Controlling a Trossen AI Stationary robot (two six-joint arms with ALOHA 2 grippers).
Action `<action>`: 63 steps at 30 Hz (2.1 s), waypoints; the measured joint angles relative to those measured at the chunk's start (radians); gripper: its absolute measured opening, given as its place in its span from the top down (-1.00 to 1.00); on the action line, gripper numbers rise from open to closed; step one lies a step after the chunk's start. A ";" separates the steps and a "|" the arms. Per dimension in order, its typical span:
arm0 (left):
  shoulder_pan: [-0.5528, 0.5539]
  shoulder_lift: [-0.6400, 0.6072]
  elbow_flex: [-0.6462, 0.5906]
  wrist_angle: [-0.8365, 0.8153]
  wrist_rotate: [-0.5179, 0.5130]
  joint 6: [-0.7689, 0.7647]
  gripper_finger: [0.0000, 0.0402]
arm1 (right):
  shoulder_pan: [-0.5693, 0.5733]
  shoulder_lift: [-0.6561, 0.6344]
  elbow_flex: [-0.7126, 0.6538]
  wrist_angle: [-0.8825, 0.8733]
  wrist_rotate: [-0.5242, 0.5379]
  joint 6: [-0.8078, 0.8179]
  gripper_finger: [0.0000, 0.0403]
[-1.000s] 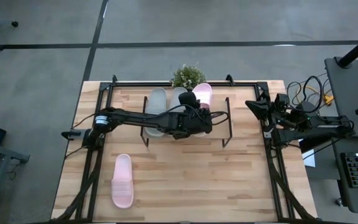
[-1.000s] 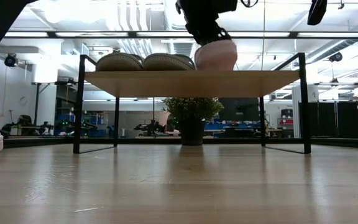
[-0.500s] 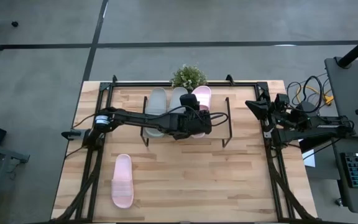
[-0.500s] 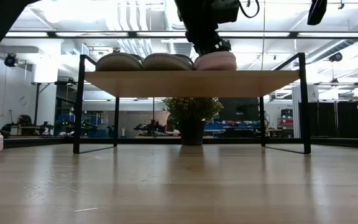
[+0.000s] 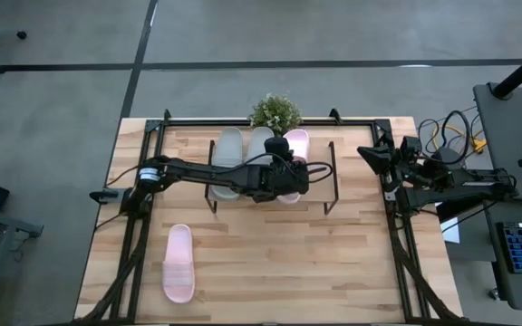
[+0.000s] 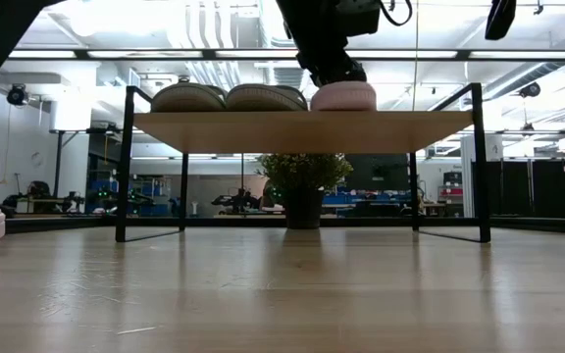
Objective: Pick and place slides into the shelf
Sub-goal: Put the left pink slipper on the shelf, then put the right pink slipper on the shelf
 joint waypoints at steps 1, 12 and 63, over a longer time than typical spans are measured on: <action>0.000 0.000 0.000 0.000 -0.001 0.000 0.82 | 0.000 0.000 0.000 -0.003 0.000 0.000 0.96; 0.006 0.000 -0.002 -0.003 0.000 -0.001 0.81 | 0.000 0.000 0.000 -0.029 0.000 0.000 0.96; -0.175 -0.313 0.004 0.033 0.233 -0.224 -0.28 | 0.000 0.014 -0.001 -0.160 0.000 0.004 0.96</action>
